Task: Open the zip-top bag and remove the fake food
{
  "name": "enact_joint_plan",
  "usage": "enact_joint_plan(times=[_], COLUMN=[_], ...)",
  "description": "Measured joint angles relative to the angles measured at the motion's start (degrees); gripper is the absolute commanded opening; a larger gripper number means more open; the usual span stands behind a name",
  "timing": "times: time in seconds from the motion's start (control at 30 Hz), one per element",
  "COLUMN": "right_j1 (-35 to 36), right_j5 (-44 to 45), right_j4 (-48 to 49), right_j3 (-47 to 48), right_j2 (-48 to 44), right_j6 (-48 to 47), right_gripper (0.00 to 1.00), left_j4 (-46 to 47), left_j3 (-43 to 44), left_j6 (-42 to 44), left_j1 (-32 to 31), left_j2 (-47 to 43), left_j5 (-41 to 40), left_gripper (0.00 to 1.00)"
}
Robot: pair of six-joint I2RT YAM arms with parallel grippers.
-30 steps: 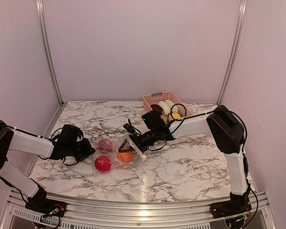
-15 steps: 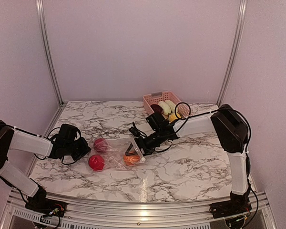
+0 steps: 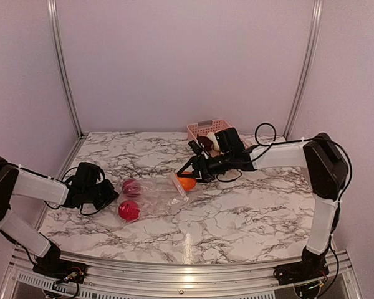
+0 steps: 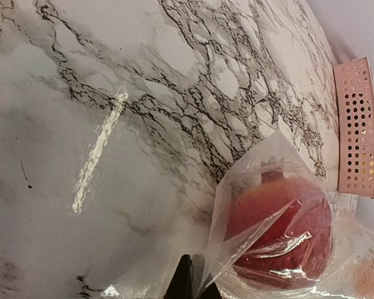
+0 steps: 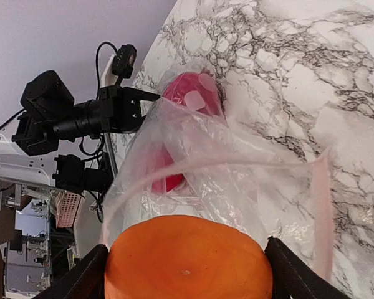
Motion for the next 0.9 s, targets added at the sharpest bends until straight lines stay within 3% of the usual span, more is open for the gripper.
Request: enact_joint_plan(times=[0.37,0.63,0.9], right_j1=[-12.55,-19.71,-23.67], right_j5=[1.09,3.48,12.72], right_j4=[-2.47,-5.33,-16.61], right_j3=[4.48,20.74,37.2], right_j2=[-1.03,4.07,14.75], right_j6=[-0.11,-2.27,-10.8], right_gripper=[0.71,0.72,0.74], left_j4=[-0.07,-0.11,-1.57], left_j3=[-0.35,0.17,1.31], left_j6=[-0.07,0.0,0.39], left_j1=[1.14,1.25,1.25], left_j2=[0.17,0.17,0.17], left_j5=[-0.83,-0.83,-1.36], left_gripper=[0.0,0.0,0.0])
